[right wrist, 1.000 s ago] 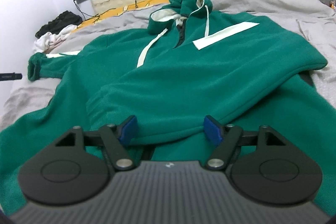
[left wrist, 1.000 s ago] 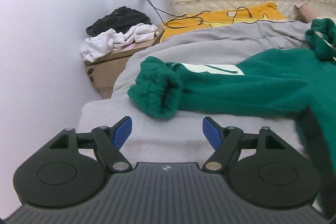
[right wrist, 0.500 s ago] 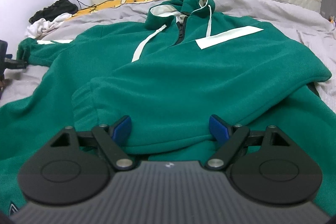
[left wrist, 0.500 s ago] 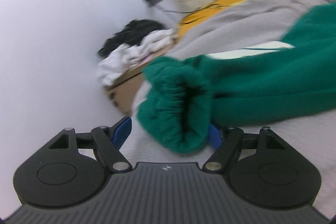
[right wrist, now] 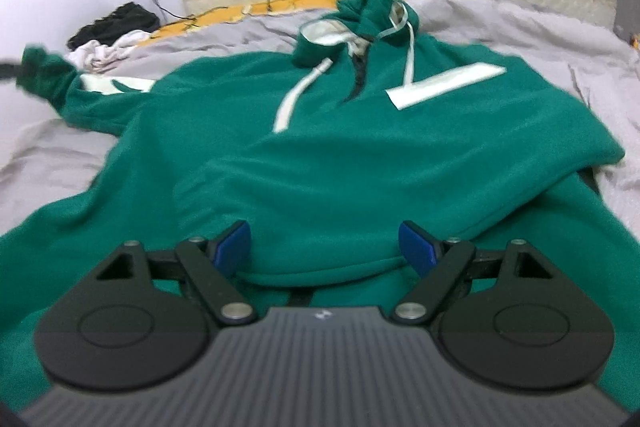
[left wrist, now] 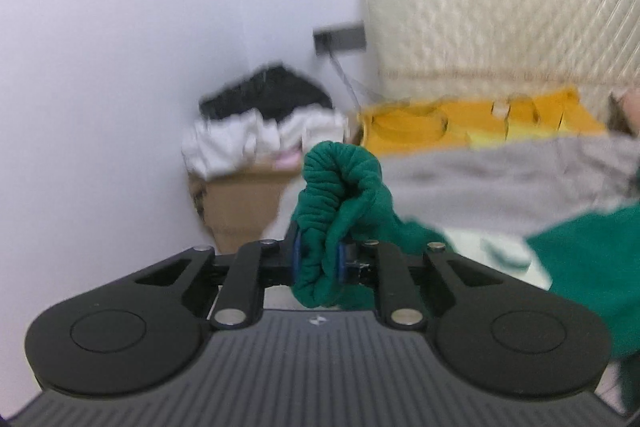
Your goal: Fold large clothes
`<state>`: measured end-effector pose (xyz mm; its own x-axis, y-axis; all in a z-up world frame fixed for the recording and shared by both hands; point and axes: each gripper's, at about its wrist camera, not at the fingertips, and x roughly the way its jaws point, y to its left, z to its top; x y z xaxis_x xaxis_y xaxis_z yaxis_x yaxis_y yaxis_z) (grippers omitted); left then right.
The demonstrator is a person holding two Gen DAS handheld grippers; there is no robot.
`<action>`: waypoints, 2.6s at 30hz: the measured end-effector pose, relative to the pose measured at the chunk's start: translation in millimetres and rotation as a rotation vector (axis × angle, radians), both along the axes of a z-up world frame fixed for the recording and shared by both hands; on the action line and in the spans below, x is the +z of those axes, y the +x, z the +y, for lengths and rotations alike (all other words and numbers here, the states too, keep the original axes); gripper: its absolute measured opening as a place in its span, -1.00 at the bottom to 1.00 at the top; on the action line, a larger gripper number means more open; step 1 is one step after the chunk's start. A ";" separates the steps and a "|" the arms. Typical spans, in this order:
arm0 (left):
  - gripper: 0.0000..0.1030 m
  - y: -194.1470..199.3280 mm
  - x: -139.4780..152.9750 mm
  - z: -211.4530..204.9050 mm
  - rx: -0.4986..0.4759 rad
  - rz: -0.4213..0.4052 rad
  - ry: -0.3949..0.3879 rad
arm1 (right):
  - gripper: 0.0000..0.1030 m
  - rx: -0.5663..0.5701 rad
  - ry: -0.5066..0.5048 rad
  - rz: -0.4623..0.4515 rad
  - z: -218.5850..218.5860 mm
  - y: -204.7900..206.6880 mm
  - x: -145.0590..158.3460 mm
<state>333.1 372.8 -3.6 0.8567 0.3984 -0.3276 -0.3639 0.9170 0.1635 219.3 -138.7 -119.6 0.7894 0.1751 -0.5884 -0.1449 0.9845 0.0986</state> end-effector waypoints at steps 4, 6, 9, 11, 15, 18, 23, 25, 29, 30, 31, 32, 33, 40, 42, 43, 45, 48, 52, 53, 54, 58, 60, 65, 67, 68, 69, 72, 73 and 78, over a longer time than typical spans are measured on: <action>-0.65 -19.7 82.1 -31.1 -0.058 -0.029 0.023 | 0.61 0.026 0.013 -0.018 4.1 -18.7 19.4; -0.65 -30.1 120.9 -53.9 -0.089 -0.049 0.023 | 0.61 0.042 0.042 -0.031 3.6 -27.1 29.9; -0.65 -52.3 176.8 -102.7 -0.148 -0.094 0.038 | 0.60 0.053 0.089 -0.074 -2.5 -44.2 48.0; -0.65 -67.9 208.6 -139.5 -0.198 -0.121 0.051 | 0.61 0.058 0.099 -0.106 -8.2 -54.5 58.4; -0.65 -95.5 252.6 -221.8 -0.290 -0.157 0.089 | 0.61 0.018 0.115 -0.127 -30.3 -68.5 72.8; -0.65 -108.6 261.7 -284.7 -0.345 -0.159 0.128 | 0.61 -0.045 0.137 -0.126 -56.5 -77.0 78.3; -0.64 -117.9 239.2 -394.1 -0.470 -0.113 0.173 | 0.61 -0.158 0.198 -0.129 -104.0 -89.0 85.9; -0.64 -119.7 221.3 -428.7 -0.514 -0.087 0.166 | 0.61 -0.194 0.244 -0.130 -122.3 -91.3 88.3; -0.64 -112.3 170.9 -497.8 -0.610 -0.008 0.135 | 0.61 -0.235 0.292 -0.132 -147.9 -91.1 89.8; -0.64 -111.6 157.2 -510.4 -0.627 0.011 0.123 | 0.61 -0.247 0.302 -0.139 -154.3 -91.1 89.5; -0.64 -108.5 142.3 -525.0 -0.646 0.039 0.109 | 0.61 -0.256 0.305 -0.145 -159.2 -91.4 88.8; -0.64 -106.0 129.2 -535.9 -0.657 0.058 0.097 | 0.61 -0.268 0.301 -0.148 -163.3 -90.8 87.9; -0.64 -104.0 112.7 -547.8 -0.671 0.083 0.080 | 0.61 -0.280 0.295 -0.148 -167.2 -91.8 86.6; -0.63 -95.7 13.5 -598.8 -0.756 0.212 -0.020 | 0.61 -0.366 0.355 -0.103 -197.6 -81.3 70.8; -0.63 -94.9 -3.6 -599.4 -0.774 0.240 -0.059 | 0.61 -0.378 0.356 -0.097 -201.0 -79.8 68.5; -0.62 -93.9 -11.3 -602.3 -0.784 0.249 -0.069 | 0.61 -0.382 0.357 -0.096 -202.3 -78.4 66.9; -0.62 -91.0 -26.5 -604.2 -0.796 0.264 -0.076 | 0.61 -0.391 0.356 -0.091 -204.0 -78.2 65.4; -0.62 -89.2 -37.2 -598.9 -0.808 0.283 -0.108 | 0.61 -0.399 0.355 -0.079 -206.2 -75.8 62.1; -0.05 -91.4 -40.8 -584.1 -0.845 0.315 -0.161 | 0.61 -0.402 0.345 -0.073 -204.5 -73.9 60.0; 0.18 -93.6 -39.9 -577.4 -0.862 0.329 -0.190 | 0.61 -0.401 0.343 -0.072 -203.8 -73.8 59.5; 0.47 -98.1 -37.9 -570.6 -0.870 0.322 -0.213 | 0.61 -0.399 0.339 -0.071 -203.3 -73.8 59.5; 0.56 -118.6 -35.4 -531.7 -0.860 0.259 -0.298 | 0.61 -0.386 0.324 -0.072 -197.3 -75.7 61.6; 0.57 -126.3 -34.2 -509.4 -0.847 0.222 -0.334 | 0.61 -0.355 0.334 -0.065 -192.8 -74.0 62.5; 0.59 -124.3 -52.0 -448.8 -0.732 0.126 -0.325 | 0.60 -0.261 0.326 -0.075 -169.6 -68.3 62.8; 0.59 -118.6 -62.1 -431.6 -0.687 0.111 -0.316 | 0.60 -0.224 0.322 -0.086 -161.0 -65.5 63.1; 0.59 -114.2 -68.3 -422.6 -0.665 0.106 -0.314 | 0.60 -0.210 0.317 -0.091 -156.9 -64.0 63.1; 0.59 -109.4 -73.0 -416.4 -0.653 0.106 -0.314 | 0.51 -0.196 0.308 -0.094 -151.5 -60.8 62.8; 0.59 -92.0 -83.1 -404.5 -0.623 0.110 -0.316 | 0.13 -0.171 0.269 -0.081 -136.5 -47.7 58.6; 0.59 -87.6 -84.8 -401.3 -0.622 0.104 -0.328 | -0.05 -0.164 0.251 -0.075 -131.2 -41.9 56.0; 0.59 -62.4 -99.5 -398.5 -0.617 0.111 -0.338 | -0.52 -0.140 0.146 -0.067 -110.1 -14.2 41.0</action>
